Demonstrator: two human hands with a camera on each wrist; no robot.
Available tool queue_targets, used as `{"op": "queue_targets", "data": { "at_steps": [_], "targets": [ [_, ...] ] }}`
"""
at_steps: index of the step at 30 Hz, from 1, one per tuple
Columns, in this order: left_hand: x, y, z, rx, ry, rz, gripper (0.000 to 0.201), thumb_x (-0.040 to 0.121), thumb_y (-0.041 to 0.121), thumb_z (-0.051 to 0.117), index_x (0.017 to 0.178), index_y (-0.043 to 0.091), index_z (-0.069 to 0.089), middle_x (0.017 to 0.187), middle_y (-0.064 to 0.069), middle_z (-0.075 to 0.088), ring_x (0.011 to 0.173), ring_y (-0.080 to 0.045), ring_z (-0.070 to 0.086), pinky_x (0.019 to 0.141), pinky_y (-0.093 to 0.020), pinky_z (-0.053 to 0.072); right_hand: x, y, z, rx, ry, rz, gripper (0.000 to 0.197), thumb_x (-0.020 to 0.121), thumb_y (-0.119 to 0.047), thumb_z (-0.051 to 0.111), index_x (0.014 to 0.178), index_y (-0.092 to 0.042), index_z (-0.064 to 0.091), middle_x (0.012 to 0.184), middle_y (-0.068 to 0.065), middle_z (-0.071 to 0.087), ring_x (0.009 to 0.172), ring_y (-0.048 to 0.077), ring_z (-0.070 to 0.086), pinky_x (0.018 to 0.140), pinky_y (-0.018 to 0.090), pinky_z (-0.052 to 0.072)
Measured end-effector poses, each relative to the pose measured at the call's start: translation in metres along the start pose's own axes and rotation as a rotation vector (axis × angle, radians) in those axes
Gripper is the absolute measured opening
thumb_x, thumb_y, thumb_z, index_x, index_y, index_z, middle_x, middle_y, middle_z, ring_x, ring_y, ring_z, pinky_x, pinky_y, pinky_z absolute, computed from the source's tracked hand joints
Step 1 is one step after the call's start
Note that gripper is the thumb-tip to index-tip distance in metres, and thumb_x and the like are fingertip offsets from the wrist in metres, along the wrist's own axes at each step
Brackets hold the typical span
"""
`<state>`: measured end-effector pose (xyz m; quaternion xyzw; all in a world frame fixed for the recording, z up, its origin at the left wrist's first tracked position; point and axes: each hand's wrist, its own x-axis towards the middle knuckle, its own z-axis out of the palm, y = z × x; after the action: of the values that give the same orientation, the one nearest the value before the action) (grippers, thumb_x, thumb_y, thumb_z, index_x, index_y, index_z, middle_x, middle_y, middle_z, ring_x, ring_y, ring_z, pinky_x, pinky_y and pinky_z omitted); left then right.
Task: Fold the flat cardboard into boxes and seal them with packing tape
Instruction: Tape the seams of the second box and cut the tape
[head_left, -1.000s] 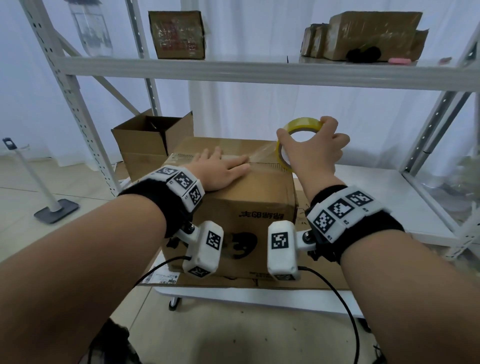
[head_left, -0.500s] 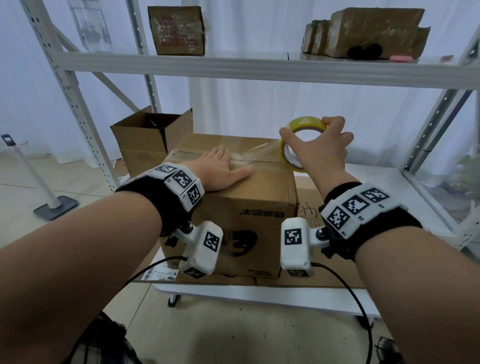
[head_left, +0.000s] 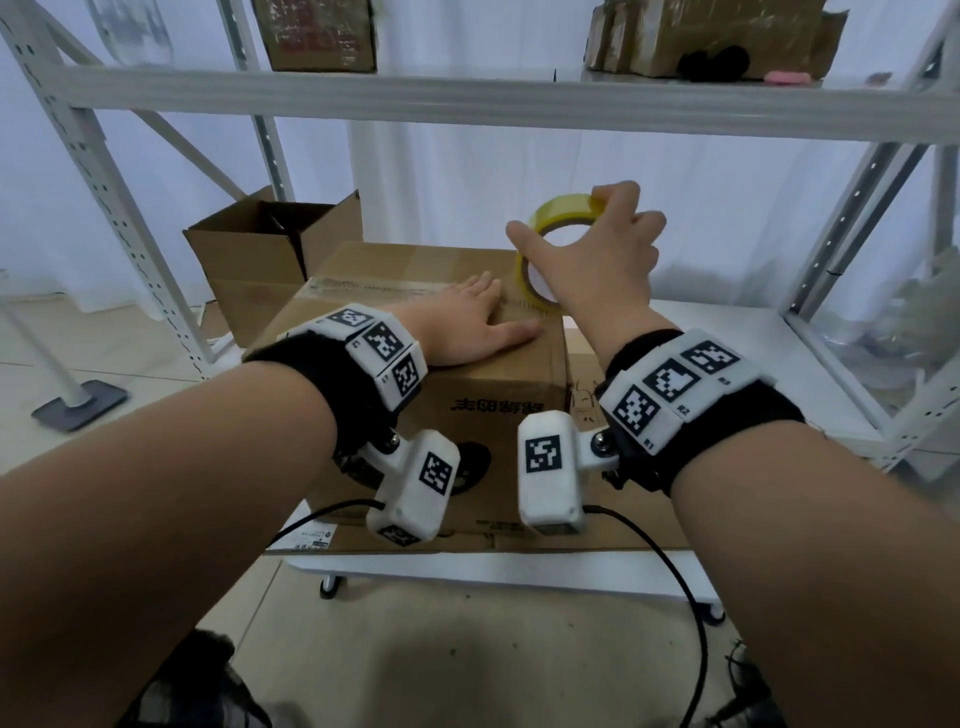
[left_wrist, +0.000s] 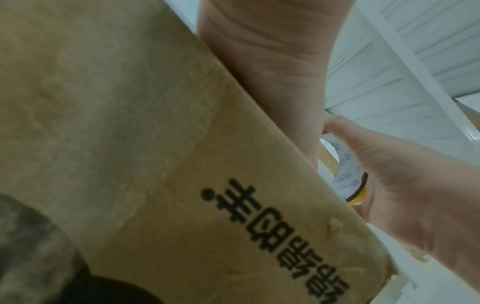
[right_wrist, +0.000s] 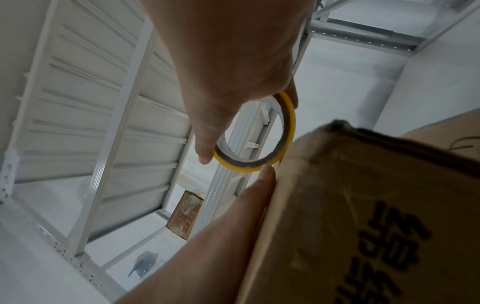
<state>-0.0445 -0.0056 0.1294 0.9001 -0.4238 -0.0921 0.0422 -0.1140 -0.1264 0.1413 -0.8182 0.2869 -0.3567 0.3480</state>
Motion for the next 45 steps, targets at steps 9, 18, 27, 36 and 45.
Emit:
{"op": "queue_targets", "data": {
  "at_steps": [9,18,27,36,45],
  "targets": [
    [0.001,-0.006,0.001,-0.117,0.023,-0.024,0.096,0.089,0.069,0.038,0.154,0.015,-0.008,0.162,-0.002,0.007,0.148,-0.017,0.012,0.117,-0.035,0.013,0.004,0.002,-0.007,0.052,0.016,0.062,0.076,0.071,-0.058,0.073,0.128,-0.027,0.035,0.12,0.003,0.038,0.112,0.029,0.049,0.086,0.037,0.044],
    [-0.003,-0.001,0.002,-0.076,0.023,-0.025,0.088,0.093,0.064,0.034,0.154,0.014,-0.004,0.162,-0.003,0.0,0.149,-0.015,0.002,0.117,-0.03,0.005,0.003,0.0,-0.005,0.017,0.033,0.081,0.074,0.073,-0.055,0.073,0.131,-0.026,0.038,0.129,0.005,0.037,0.118,0.029,0.043,0.08,0.033,0.036],
    [-0.002,-0.003,0.002,-0.073,0.018,-0.013,0.091,0.092,0.066,0.033,0.153,0.01,-0.007,0.162,-0.004,-0.006,0.149,-0.014,-0.002,0.117,-0.029,0.001,0.006,-0.007,-0.012,-0.073,0.048,0.018,0.075,0.071,-0.052,0.075,0.131,-0.026,0.038,0.131,0.004,0.035,0.12,0.027,0.04,0.079,0.035,0.035],
    [-0.002,-0.002,0.001,-0.026,-0.016,-0.008,0.087,0.093,0.066,0.028,0.153,0.014,-0.007,0.161,-0.003,-0.011,0.148,-0.014,-0.005,0.118,-0.031,-0.001,0.008,0.017,-0.025,-0.19,0.042,0.07,0.072,0.072,-0.048,0.076,0.13,-0.024,0.039,0.132,0.007,0.036,0.122,0.03,0.039,0.082,0.04,0.037],
    [0.0,-0.002,0.005,0.03,-0.013,-0.042,0.087,0.091,0.07,0.023,0.154,0.017,-0.006,0.16,-0.01,-0.014,0.148,-0.022,-0.009,0.12,-0.038,-0.003,0.004,0.038,-0.019,-0.131,-0.018,0.181,0.071,0.073,-0.049,0.074,0.13,-0.024,0.038,0.131,0.008,0.036,0.121,0.031,0.04,0.08,0.037,0.038]
  ]
}}
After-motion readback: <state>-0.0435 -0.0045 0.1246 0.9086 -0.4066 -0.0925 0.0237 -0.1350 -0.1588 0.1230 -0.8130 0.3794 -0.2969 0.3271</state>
